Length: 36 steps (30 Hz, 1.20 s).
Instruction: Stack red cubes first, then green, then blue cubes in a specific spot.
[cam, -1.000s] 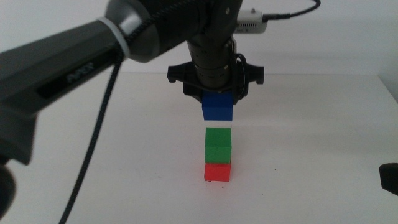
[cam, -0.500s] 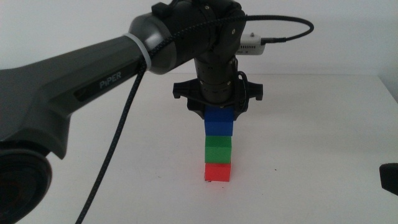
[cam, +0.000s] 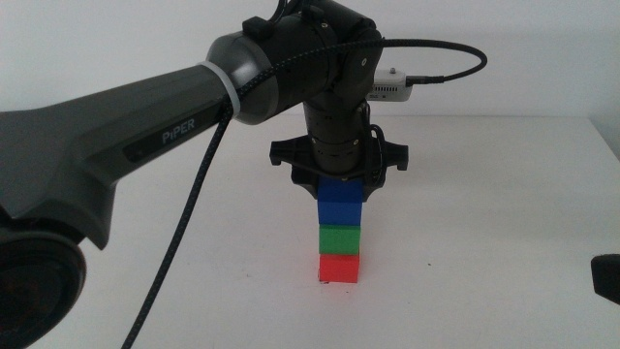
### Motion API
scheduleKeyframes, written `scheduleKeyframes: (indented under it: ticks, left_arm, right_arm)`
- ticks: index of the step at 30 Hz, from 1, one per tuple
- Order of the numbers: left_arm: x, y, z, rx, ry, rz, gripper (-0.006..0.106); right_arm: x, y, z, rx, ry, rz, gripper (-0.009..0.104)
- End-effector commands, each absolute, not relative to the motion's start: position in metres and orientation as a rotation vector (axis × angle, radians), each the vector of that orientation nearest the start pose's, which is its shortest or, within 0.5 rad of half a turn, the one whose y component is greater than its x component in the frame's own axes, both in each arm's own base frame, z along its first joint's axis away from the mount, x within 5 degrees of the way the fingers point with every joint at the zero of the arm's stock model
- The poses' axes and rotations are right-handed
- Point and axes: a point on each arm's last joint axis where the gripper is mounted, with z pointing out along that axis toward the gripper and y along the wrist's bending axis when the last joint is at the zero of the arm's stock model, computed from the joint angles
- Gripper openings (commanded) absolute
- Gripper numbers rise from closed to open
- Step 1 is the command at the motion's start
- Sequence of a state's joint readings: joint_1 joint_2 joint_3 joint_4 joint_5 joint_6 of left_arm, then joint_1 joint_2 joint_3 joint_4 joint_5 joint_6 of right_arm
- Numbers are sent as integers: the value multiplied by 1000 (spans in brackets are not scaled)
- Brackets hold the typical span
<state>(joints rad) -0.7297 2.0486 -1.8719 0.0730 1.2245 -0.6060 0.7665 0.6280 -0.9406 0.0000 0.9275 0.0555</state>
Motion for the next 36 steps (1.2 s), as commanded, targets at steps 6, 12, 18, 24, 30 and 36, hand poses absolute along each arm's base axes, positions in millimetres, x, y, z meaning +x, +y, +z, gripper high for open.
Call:
scheduleKeyframes:
  ticks: [6,12,18,24,30,36]
  left_arm:
    - [333,-290,257,197,2910,-141,-2]
    - [331,-292,257,188,2928,-178,11]
    - [334,-289,257,205,2902,-125,71]
    - [336,-288,258,262,2878,-93,94]
    - [328,-282,292,295,2810,-159,94]
    - [301,-256,366,268,2650,-279,94]
  right_arm:
    - [69,65,392,-736,1996,474,82]
    - [69,65,392,-736,1996,474,82]
    - [69,65,392,-736,1996,474,82]
    - [69,65,392,-736,1996,474,82]
    - [69,65,392,-736,1996,474,82]
    - [69,65,392,-736,1996,474,82]
